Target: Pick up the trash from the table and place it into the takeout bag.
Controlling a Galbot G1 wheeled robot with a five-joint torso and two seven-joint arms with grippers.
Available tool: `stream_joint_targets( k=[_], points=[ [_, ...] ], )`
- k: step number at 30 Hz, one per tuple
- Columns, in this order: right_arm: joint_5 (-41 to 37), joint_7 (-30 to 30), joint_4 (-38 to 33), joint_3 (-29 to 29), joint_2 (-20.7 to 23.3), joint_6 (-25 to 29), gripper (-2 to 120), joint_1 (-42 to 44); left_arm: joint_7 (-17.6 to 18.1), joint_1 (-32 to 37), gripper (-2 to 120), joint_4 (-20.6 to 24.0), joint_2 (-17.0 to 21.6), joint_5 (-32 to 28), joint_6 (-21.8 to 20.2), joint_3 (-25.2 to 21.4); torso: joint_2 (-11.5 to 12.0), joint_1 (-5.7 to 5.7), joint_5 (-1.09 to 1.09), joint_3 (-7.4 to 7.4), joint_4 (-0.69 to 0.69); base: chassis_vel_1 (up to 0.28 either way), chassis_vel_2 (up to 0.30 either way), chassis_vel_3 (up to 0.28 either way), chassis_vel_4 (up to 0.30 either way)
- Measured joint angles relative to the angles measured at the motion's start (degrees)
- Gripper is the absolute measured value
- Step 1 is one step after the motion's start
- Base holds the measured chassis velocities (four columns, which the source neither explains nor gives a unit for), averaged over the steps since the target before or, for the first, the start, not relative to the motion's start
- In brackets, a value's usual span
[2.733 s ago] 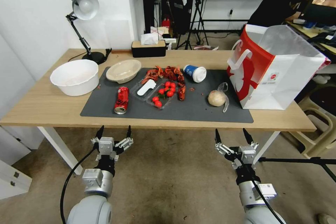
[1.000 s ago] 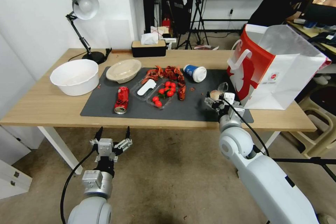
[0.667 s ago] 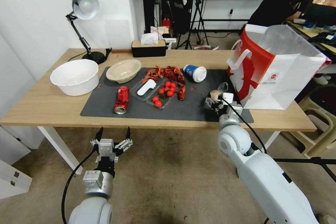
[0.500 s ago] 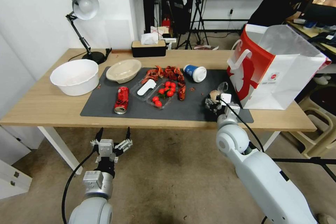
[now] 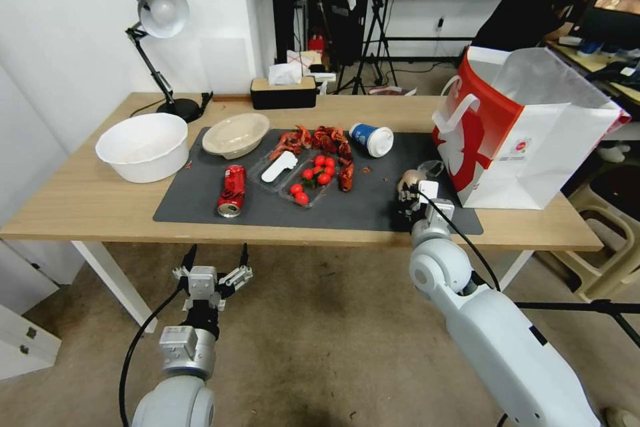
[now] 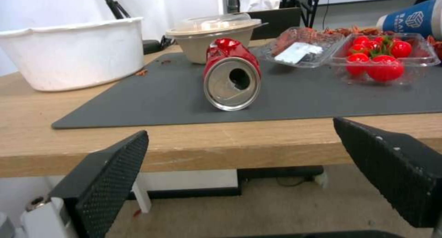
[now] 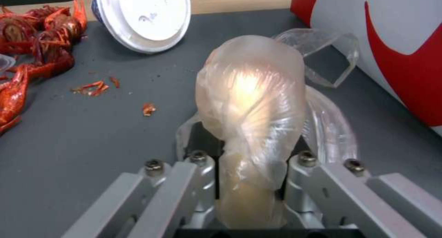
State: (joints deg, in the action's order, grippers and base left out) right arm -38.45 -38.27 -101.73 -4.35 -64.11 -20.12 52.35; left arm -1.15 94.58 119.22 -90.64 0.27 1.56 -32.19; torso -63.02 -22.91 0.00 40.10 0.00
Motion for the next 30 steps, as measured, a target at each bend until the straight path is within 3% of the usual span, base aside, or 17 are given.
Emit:
stream_joint_targets(
  k=[7,13,16,30],
  points=[
    [-0.08,2.38,-2.74,-1.23,0.7,2.71,7,0.52,0.0,0.03,100,-0.02,0.1,0.0,0.03,-0.02,0.0,-0.01,0.01,0.01,-0.01,0.0,0.0,0.0,0.0],
    [-0.85,9.46,-8.1,-4.38,2.42,9.2,7,0.76,0.02,0.05,100,-0.01,0.15,-0.01,0.04,-0.06,0.0,-0.01,0.0,0.01,-0.01,0.0,0.0,0.0,0.0],
    [-3.54,15.64,-12.7,-8.72,4.68,13.52,7,-0.5,0.02,0.09,100,0.04,0.08,0.0,0.04,-0.03,0.0,0.0,0.0,0.01,-0.02,0.0,0.0,0.0,0.0],
    [-7.93,17.83,-13.67,-15.87,10.33,16.9,7,-7.74,0.03,0.43,100,0.5,-0.01,0.1,0.04,-0.06,0.0,0.0,-0.01,0.0,0.01,0.0,0.0,0.0,0.0]
  ],
)
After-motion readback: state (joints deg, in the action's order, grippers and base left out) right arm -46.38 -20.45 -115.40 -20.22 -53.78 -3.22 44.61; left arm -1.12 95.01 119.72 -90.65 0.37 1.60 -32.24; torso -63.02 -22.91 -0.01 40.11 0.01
